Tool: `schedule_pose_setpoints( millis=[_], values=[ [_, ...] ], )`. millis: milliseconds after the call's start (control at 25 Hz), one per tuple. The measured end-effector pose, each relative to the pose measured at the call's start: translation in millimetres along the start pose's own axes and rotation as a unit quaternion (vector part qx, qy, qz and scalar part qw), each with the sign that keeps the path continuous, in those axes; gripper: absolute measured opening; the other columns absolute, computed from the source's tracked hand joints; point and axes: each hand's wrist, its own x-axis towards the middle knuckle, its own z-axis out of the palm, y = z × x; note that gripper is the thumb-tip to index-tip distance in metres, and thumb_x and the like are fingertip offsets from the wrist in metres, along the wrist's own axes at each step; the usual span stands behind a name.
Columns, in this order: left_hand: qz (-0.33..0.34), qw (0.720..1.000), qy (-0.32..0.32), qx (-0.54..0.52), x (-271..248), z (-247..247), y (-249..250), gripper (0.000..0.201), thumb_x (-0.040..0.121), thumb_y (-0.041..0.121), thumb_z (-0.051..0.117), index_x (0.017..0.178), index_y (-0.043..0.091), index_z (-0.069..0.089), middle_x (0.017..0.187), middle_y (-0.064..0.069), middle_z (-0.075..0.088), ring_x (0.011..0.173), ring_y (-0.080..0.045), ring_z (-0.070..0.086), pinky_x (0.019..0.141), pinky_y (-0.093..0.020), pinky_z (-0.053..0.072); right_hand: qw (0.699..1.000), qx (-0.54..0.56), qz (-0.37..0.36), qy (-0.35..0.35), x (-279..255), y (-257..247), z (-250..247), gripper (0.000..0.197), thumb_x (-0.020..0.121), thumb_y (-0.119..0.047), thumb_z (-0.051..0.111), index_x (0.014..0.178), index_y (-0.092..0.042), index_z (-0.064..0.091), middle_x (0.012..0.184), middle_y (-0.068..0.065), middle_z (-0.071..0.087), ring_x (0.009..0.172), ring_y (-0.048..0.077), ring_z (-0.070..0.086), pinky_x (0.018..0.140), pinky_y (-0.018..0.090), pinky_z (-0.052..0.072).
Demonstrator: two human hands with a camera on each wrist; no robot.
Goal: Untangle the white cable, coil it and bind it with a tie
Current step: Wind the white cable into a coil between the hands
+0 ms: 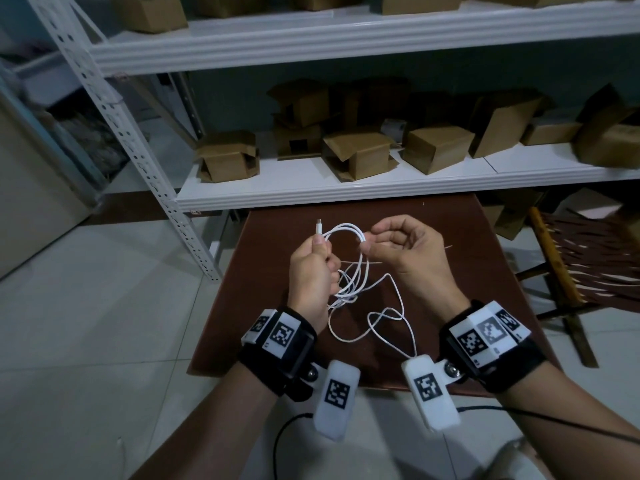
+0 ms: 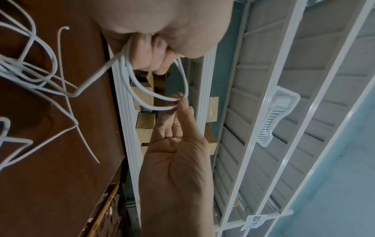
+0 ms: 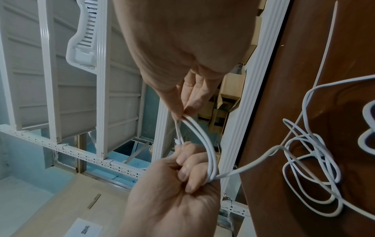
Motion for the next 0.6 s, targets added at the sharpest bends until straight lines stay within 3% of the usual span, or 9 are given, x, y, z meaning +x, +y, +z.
schedule_pose_setpoints(
  millis=[240, 360, 480, 600],
  values=[
    [0.003, 0.999, -0.020, 0.026, -2, 1, 4, 0.039, 0.114, 0.029, 0.034, 0.076, 0.021, 0.041, 0.058, 0.006, 0.029, 0.041, -0.004, 0.019, 0.034, -0.018, 0.015, 1.000, 0.012, 0.002, 0.017, -1, 3, -3, 0.036, 0.074, 0.014, 0.082, 0.104, 0.004, 0.066, 0.091, 0.016, 0.077, 0.077, 0.017, 0.074, 0.075, 0.025, 0.062],
    [0.006, 0.998, -0.033, -0.051, -5, 4, 10, 0.037, 0.115, 0.027, 0.033, 0.079, 0.020, 0.042, 0.056, 0.007, 0.026, 0.039, -0.002, 0.018, 0.032, -0.016, 0.014, 0.992, 0.098, 0.076, -0.036, -3, 5, -1, 0.039, 0.082, -0.004, 0.076, 0.119, 0.002, 0.065, 0.096, 0.016, 0.079, 0.083, 0.019, 0.077, 0.078, 0.025, 0.062],
    [0.004, 0.996, -0.026, -0.081, -6, 5, 13, 0.035, 0.115, 0.026, 0.034, 0.083, 0.017, 0.046, 0.055, 0.007, 0.028, 0.036, -0.001, 0.022, 0.031, -0.015, 0.019, 0.985, 0.071, 0.131, -0.089, -7, 6, 4, 0.021, 0.102, -0.019, 0.059, 0.107, -0.001, 0.070, 0.084, 0.011, 0.076, 0.077, 0.018, 0.074, 0.069, 0.022, 0.059],
    [-0.011, 0.992, -0.043, -0.120, -3, 0, 14, 0.035, 0.114, 0.024, 0.034, 0.082, 0.016, 0.045, 0.054, 0.007, 0.027, 0.037, -0.002, 0.021, 0.031, -0.017, 0.021, 0.987, 0.060, 0.117, -0.093, -8, 5, 7, 0.025, 0.106, -0.022, 0.057, 0.093, -0.004, 0.068, 0.066, 0.005, 0.058, 0.069, 0.021, 0.064, 0.062, 0.023, 0.055]
  ],
)
